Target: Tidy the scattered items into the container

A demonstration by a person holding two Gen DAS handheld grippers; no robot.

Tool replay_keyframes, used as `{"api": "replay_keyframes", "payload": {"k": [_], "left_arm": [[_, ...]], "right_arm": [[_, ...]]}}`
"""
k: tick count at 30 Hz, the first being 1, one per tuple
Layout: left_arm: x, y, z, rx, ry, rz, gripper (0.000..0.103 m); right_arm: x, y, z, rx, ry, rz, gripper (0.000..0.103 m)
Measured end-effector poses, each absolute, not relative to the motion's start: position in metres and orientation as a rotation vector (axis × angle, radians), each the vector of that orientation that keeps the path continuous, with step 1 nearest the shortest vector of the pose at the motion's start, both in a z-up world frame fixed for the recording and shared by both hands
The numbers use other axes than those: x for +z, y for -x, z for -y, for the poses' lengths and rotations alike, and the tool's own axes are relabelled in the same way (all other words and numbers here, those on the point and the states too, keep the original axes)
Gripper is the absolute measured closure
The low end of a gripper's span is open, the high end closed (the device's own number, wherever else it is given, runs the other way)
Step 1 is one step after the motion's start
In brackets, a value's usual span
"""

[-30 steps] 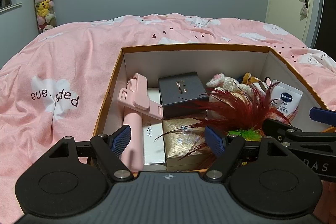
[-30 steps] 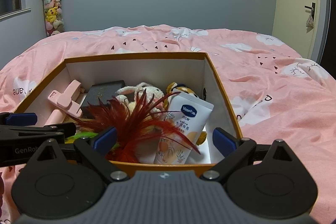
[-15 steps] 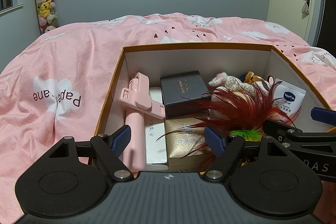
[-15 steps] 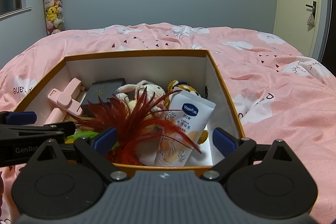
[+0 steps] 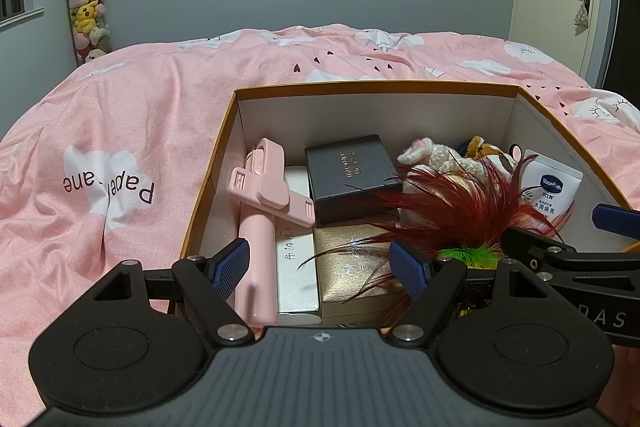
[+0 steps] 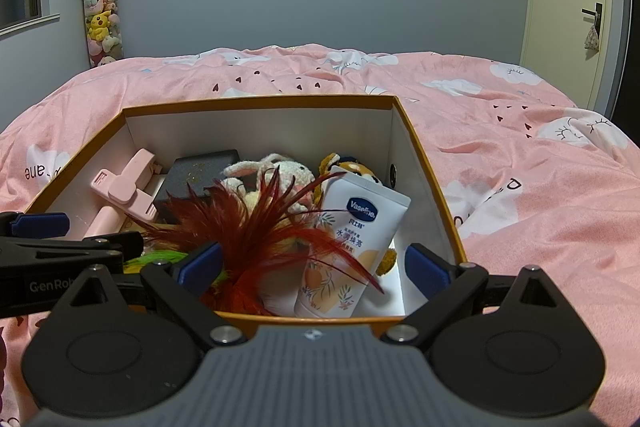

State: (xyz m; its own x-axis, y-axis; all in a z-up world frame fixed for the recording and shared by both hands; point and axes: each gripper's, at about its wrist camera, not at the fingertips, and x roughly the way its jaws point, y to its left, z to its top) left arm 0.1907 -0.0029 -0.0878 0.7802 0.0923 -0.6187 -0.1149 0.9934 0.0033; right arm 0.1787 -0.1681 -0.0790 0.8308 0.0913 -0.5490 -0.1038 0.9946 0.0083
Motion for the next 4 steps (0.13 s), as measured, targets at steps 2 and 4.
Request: {"api": "replay_keyframes", "payload": {"k": [2, 4], "left_arm": [[-0.0877, -0.1908, 0.003, 0.112, 0.035, -0.667, 0.013], [-0.0878, -0.1907, 0.0029, 0.112, 0.035, -0.667, 0.013]], "right_arm": [[-0.0792, -0.1791, 0.1679, 0.103, 0.022, -0.581, 0.005], [-0.0792, -0.1789, 0.1679, 0.103, 0.022, -0.581, 0.005]]}}
